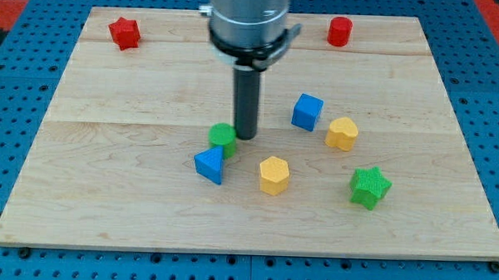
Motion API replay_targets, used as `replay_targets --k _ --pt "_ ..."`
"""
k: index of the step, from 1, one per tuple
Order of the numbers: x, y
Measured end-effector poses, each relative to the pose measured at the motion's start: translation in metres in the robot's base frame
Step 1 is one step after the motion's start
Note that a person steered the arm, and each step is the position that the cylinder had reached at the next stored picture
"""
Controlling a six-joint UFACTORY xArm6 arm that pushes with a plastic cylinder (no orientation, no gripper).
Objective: Push the green circle towards left center of the board
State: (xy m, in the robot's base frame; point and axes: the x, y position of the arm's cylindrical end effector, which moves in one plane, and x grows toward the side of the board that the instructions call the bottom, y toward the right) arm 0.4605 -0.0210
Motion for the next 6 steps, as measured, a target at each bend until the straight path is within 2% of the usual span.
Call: replay_targets --k 1,2,4,5,6 --pt "0.004 0.025" --pt "0.017 0.023" --pt "0.019 -0.088" --pt "0.019 -0.1" --pt "0.039 -0.114"
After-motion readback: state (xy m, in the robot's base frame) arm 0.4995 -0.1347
